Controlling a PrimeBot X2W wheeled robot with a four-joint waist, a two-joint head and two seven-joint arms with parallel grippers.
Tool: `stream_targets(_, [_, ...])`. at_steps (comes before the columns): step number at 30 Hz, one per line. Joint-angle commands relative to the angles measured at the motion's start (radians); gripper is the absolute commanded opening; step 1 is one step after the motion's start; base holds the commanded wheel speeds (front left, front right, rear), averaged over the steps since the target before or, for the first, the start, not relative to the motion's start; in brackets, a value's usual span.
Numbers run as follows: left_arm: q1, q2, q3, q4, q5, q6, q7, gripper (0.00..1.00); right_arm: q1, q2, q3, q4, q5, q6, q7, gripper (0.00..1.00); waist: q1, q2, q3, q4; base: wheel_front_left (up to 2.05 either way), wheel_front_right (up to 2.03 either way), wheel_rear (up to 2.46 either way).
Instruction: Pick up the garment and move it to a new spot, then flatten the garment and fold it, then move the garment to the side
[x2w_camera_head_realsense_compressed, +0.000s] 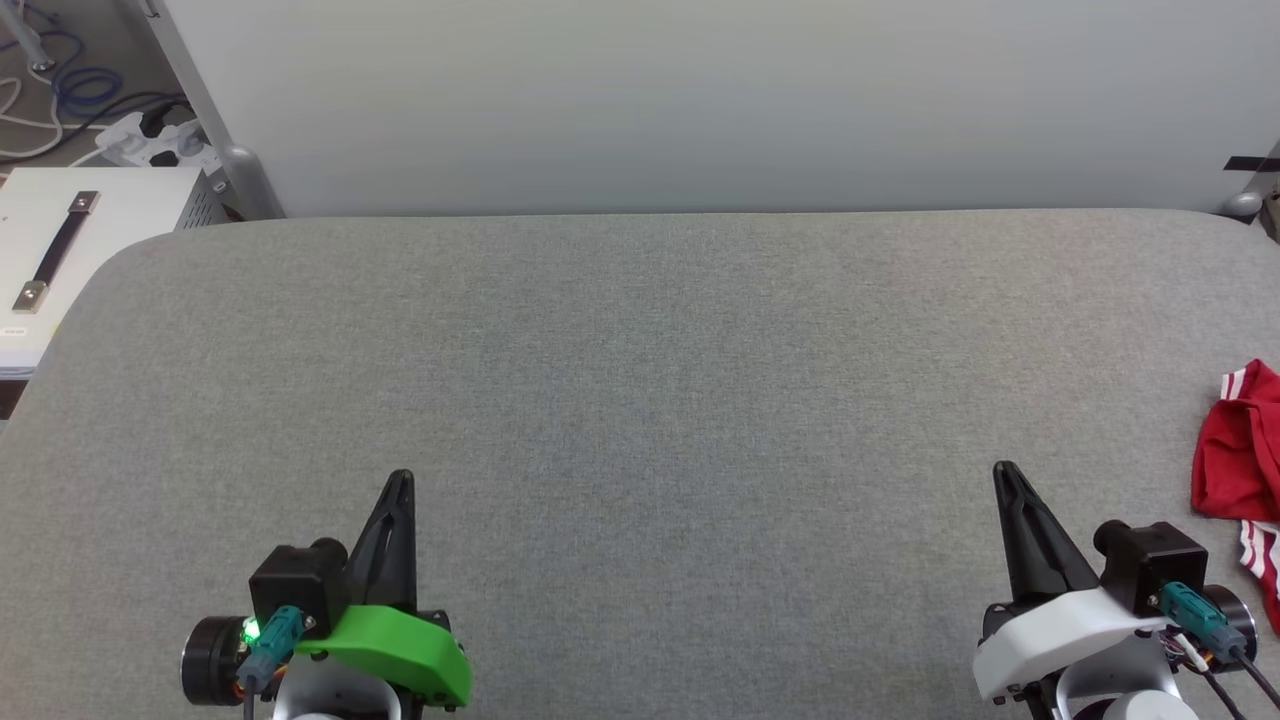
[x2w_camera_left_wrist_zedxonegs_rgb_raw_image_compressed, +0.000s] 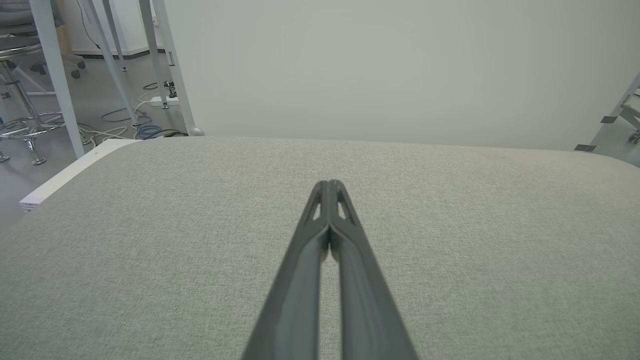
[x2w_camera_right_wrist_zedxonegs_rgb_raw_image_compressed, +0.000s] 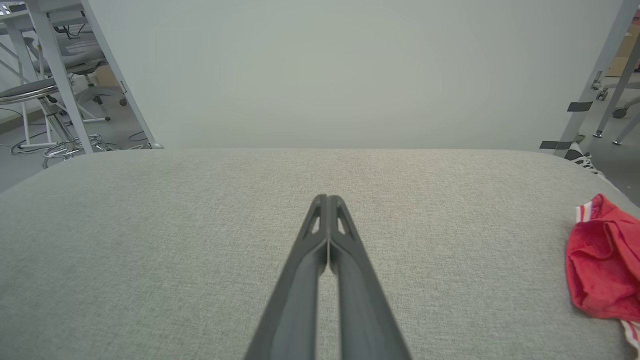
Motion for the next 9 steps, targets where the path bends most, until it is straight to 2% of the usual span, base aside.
stream_targets(1, [-0.019, -0.004, 0.004, -0.008, 0.016, 0.007, 0.006, 0.00, -0.009, 0.003, 0.000, -0.010, -0.012, -0.001, 0.007, 0.00, 0.0000, 0.0000, 0.000, 0.000, 0.00, 0.00, 0.00])
stream_targets(9, [-0.022, -0.005, 0.007, -0.013, 0.033, 0.015, 0.022, 0.00, -0.011, 0.003, -0.002, -0.016, -0.027, -0.001, 0.024, 0.00, 0.0000, 0.0000, -0.002, -0.002, 0.00, 0.00, 0.00])
